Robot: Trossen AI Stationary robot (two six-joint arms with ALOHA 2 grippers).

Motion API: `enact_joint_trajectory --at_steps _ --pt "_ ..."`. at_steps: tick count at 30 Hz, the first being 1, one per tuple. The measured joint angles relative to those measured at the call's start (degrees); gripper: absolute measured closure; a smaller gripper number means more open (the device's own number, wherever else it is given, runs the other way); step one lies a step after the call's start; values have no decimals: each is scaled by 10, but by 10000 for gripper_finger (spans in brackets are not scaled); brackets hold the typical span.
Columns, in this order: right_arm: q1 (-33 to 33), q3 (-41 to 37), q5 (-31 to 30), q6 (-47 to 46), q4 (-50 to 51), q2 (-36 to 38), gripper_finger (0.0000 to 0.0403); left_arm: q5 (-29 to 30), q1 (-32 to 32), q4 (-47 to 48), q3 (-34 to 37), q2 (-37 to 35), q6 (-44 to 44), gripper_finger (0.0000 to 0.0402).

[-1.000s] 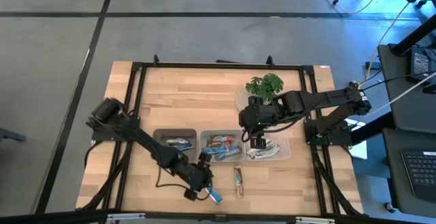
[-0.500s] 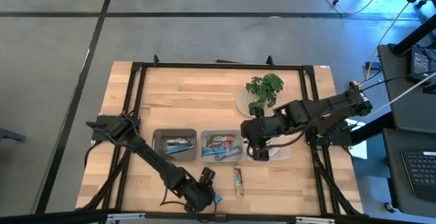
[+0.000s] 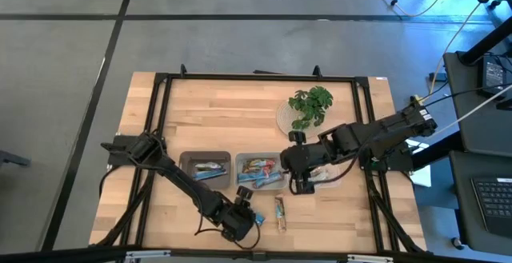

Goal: Pick and place Granola Bars by type
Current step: Put the orange granola bar into the transparent bin

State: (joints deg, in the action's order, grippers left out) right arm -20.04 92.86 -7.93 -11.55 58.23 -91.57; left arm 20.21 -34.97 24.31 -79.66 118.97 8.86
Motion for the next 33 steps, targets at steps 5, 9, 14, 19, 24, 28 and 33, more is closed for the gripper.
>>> enact_joint_trajectory --at_steps 5,9,14,19,24,28,33 --pt "-6 -66 0 3 -41 0 270 -55 16 -1 -1 9 22 305" --pt "-29 -103 -2 3 -90 1 270 -59 21 -1 -1 9 21 326" --pt "-60 -96 -12 18 -110 2 270 -60 16 0 -1 6 21 348" --pt "-79 -75 -53 16 -109 12 270 -55 7 5 -1 -16 17 343" --pt "-89 -79 -89 26 -106 13 270 -26 1 -5 -2 -64 10 339" --pt "-122 -105 -209 55 -133 31 270 31 0 -8 -2 -108 9 344" --pt "-151 -205 -225 76 -244 92 270 84 7 -1 -2 -145 -20 340"
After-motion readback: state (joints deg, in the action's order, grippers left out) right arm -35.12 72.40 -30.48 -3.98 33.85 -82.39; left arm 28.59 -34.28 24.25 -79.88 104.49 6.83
